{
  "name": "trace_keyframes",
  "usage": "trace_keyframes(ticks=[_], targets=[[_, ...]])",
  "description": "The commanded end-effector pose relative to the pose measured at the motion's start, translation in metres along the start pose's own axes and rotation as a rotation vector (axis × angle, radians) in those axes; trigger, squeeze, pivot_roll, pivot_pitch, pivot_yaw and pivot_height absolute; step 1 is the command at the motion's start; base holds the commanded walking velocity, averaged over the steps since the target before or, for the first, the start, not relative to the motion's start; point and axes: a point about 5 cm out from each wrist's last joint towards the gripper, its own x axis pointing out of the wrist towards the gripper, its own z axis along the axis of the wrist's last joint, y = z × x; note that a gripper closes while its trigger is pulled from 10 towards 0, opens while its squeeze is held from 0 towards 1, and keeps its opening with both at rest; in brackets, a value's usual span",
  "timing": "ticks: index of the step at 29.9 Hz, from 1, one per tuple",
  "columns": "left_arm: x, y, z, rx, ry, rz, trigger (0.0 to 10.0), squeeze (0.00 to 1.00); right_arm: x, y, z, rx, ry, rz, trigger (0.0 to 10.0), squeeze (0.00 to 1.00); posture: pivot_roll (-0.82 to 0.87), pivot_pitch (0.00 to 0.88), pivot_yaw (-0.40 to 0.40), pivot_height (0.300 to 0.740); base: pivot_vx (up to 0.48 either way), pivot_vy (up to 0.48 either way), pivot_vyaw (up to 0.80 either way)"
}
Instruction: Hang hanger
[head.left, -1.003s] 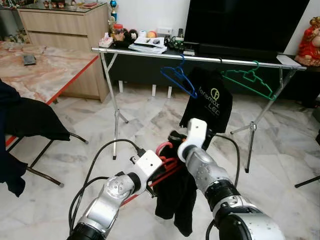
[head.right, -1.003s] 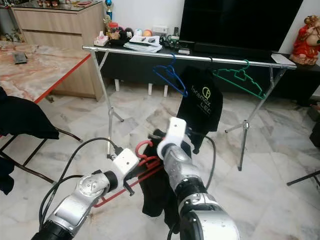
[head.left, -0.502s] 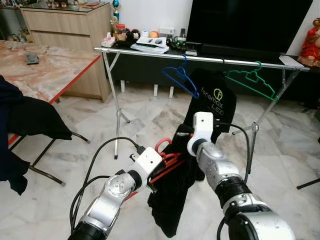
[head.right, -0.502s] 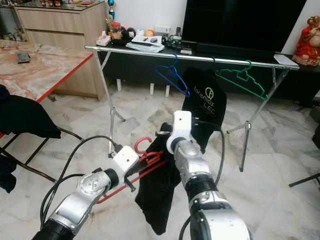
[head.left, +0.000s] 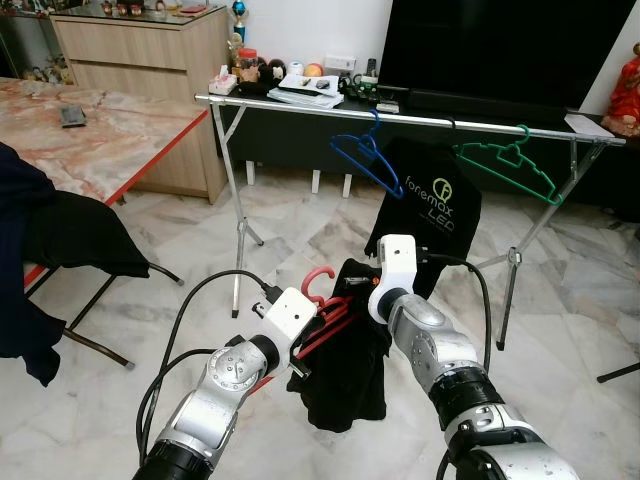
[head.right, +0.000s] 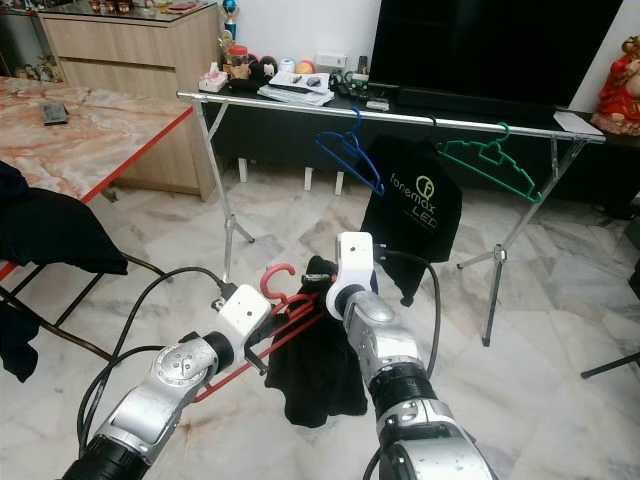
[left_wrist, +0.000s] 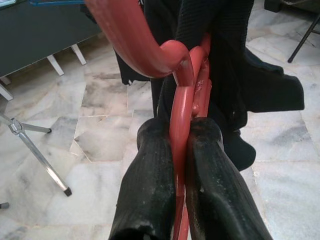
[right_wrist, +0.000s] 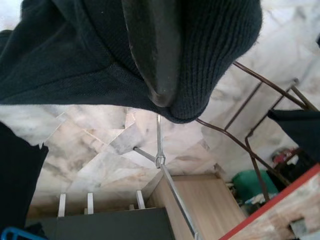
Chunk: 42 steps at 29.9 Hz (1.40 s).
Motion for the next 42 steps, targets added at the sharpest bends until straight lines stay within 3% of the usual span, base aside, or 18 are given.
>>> trace_keyframes(ticks=[1, 6, 25, 29, 31, 42], targets=[[0.002, -0.002, 0.006, 0.006, -0.037, -0.013, 10.0, 0.0, -0.001, 0.002, 0.015, 0.023, -0.055, 0.005, 10.0, 0.0, -0.02, 0.0, -0.059, 0.74, 0.0, 0.0, 0.0], [0.005, 0.008, 0.004, 0.005, -0.006, 0.072, 10.0, 0.0, -0.004, 0.002, 0.024, 0.06, -0.082, -0.03, 10.0, 0.0, -0.02, 0.0, -0.06, 0.74, 0.0, 0.0, 0.0], [0.007, 0.011, 0.009, -0.005, -0.042, 0.108, 10.0, 0.0, -0.008, 0.018, 0.01, 0.051, -0.016, 0.046, 10.0, 0.0, -0.02, 0.0, -0.057, 0.74, 0.0, 0.0, 0.0], [0.007, 0.011, 0.008, -0.006, -0.043, 0.109, 10.0, 0.0, -0.011, 0.033, 0.006, -0.024, 0.011, 0.152, 10.0, 0.0, -0.03, 0.0, -0.055, 0.74, 0.0, 0.0, 0.0], [0.007, 0.011, 0.008, -0.006, -0.042, 0.11, 10.0, 0.0, -0.012, 0.038, 0.006, -0.008, 0.008, 0.162, 10.0, 0.0, -0.03, 0.0, -0.055, 0.74, 0.0, 0.0, 0.0], [0.007, 0.011, 0.007, -0.012, -0.039, 0.108, 10.0, 0.0, -0.013, 0.029, 0.011, 0.02, -0.019, 0.101, 10.0, 0.0, -0.03, 0.0, -0.056, 0.74, 0.0, 0.0, 0.0]])
